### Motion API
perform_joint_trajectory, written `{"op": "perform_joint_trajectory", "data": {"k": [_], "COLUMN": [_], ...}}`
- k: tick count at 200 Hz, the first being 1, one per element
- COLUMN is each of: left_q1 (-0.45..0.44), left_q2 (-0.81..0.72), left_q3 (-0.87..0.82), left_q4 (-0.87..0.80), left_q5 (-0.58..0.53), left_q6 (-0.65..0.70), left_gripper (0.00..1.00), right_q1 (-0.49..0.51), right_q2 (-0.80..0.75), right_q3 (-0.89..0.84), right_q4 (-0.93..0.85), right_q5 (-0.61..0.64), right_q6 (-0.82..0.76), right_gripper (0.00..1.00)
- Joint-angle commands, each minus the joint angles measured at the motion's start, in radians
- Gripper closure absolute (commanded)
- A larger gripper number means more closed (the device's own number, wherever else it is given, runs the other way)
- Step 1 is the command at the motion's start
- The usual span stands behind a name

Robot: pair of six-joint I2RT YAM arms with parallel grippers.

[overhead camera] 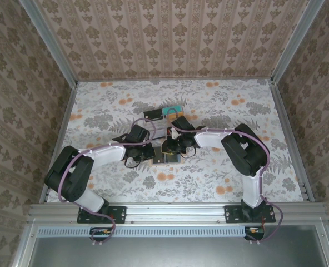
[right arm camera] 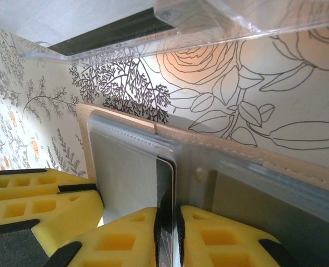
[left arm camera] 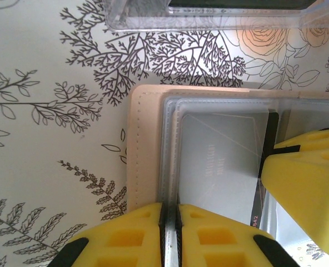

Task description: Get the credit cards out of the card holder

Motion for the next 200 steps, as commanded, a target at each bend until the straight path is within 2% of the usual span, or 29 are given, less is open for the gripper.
{"op": "perform_joint_trajectory", "data": {"k": [1, 45, 132, 165, 200], "left_q1": [-0.005, -0.005, -0.005, -0.005, -0.002], "left_q2": [0.051, 0.055, 0.071, 0.059, 0.009], "left_q3": [-0.01, -0.013, -0.014, 0.006, 0.048], "left_q4": [-0.055, -0.041, -0.017, -0.052, -0.122], "left_q5": [-0.01, 0.004, 0.053, 0.04, -0.006], "left_q6": [-0.013, -0.007, 0.005, 0.028, 0.069], "left_gripper": [0.85, 0.88, 0.87, 0.84, 0.78], "right_q1": [0.011, 0.011, 0.023, 0.024, 0.012], "right_q2": [-0.031, -0.031, -0.001, -0.018, -0.07], "right_q3": [-0.022, -0.041, -0.035, -0.038, -0.04], "right_q4": [0.03, 0.081, 0.133, 0.1, 0.006], "right_q5": [-0.072, -0.104, -0.135, -0.099, -0.007], "right_q6": [-0.009, -0.007, 0.011, -0.004, -0.049], "right_gripper": [0.82, 0.84, 0.82, 0.9, 0.97]}}
